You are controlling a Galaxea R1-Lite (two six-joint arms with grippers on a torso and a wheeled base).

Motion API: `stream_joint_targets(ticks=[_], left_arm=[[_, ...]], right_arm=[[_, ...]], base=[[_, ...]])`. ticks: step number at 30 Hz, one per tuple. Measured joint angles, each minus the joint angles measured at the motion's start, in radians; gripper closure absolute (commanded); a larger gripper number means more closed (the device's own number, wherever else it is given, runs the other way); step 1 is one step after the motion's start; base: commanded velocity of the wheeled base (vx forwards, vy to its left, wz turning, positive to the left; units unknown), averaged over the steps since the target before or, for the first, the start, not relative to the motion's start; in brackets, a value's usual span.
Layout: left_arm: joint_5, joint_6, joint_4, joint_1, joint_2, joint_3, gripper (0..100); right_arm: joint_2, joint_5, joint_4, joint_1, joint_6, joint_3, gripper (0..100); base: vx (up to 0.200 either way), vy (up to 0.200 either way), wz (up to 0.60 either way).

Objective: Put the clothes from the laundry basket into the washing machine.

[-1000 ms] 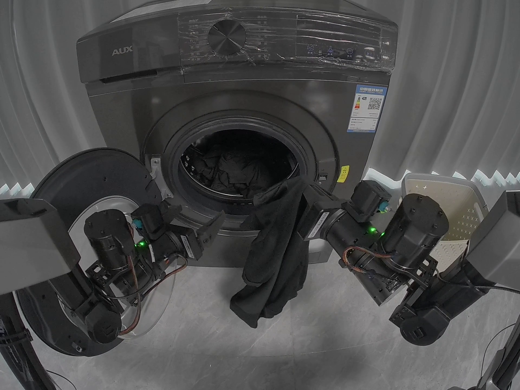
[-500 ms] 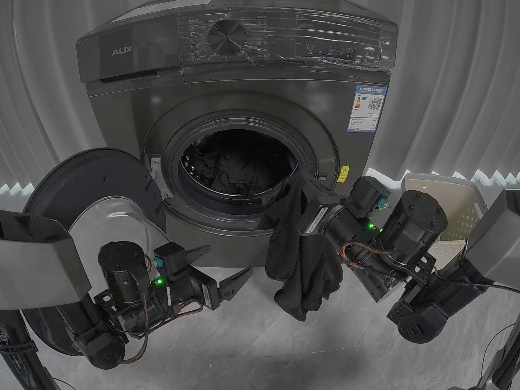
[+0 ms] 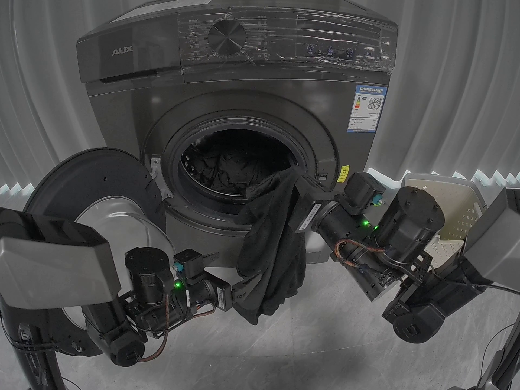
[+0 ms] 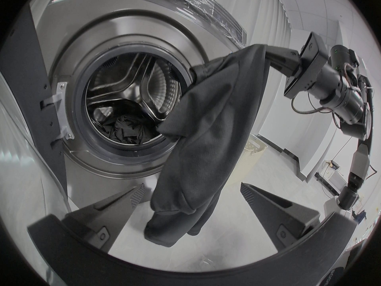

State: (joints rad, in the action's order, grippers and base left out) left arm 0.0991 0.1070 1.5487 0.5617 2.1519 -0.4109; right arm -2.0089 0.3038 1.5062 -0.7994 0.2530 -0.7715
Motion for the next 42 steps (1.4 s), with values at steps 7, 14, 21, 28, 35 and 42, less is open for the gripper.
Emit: stream_joint_targets(ticks=[7,14,21,28,35,42], left_arm=[[0.006,0.000,0.000,-0.007,0.073,-0.070,100],[0.008,0.001,0.001,-0.035,0.137,-0.159,100],[0.009,0.000,0.001,-0.039,0.118,-0.140,100],[0.020,-0.001,0.002,-0.038,-0.005,-0.051,100],[0.080,0.002,0.001,-0.029,-0.181,0.056,100],[0.084,0.006,0.000,-0.006,-0.250,0.063,100]], right_arm=[[-0.004,0.000,0.001,-0.022,0.000,-0.004,100],[-0.004,-0.001,0.004,-0.044,0.000,0.009,100],[-0.011,-0.006,0.005,-0.034,0.000,0.022,100],[-0.034,-0.014,0.011,-0.016,-0.001,0.024,100],[-0.067,-0.022,0.019,-0.004,0.001,0.024,0],[-0.114,-0.014,0.005,0.002,0.014,0.048,0]], base=[[0.000,0.000,0.00],[0.000,0.000,0.00],[0.000,0.000,0.00],[0.000,0.000,0.00],[0.000,0.000,0.00],[0.000,0.000,0.00]])
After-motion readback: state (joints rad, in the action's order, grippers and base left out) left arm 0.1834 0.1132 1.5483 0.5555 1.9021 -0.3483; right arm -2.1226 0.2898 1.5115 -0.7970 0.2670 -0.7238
